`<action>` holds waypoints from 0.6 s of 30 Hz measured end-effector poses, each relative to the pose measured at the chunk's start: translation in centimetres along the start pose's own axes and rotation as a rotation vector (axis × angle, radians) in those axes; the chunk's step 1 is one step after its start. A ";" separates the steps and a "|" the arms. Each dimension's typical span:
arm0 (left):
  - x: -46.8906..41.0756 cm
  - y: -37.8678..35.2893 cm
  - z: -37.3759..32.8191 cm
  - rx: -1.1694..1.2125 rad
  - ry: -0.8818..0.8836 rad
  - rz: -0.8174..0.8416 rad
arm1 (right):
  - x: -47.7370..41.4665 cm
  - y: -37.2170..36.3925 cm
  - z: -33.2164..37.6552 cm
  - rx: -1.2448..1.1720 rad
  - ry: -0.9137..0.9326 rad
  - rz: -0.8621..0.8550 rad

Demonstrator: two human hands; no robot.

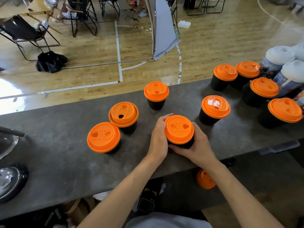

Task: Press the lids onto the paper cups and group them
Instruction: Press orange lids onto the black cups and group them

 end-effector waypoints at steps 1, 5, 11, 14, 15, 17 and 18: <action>-0.3 0.0 0.0 0.022 0.024 0.010 | 0.0 0.0 0.0 -0.001 0.007 0.009; -1.4 -0.9 0.2 0.005 0.108 0.103 | 0.0 -0.2 -0.1 -0.006 0.016 0.034; -0.9 -0.6 0.2 -0.059 0.049 0.049 | 0.1 0.0 -0.1 -0.027 -0.037 -0.016; -1.0 -0.2 -0.1 -0.082 0.017 0.060 | 0.1 0.1 0.2 -0.025 -0.033 -0.011; -1.3 0.1 -0.2 -0.088 0.008 0.063 | 0.1 0.1 0.2 -0.026 -0.027 -0.005; -1.8 0.1 0.0 -0.093 0.024 0.088 | 0.0 0.0 0.1 -0.036 -0.012 0.009; -2.0 -0.2 0.3 -0.086 0.059 0.114 | 0.0 -0.1 0.0 -0.041 -0.010 0.021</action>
Point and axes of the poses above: each hand's wrist, its own x-axis away from the middle knuckle, its own y-axis out of the back of the hand, z = x × y, the point moved 10 cm from there along -x, towards the middle knuckle, and after that the axes turned 3 degrees about x, right-handed, at the moved point
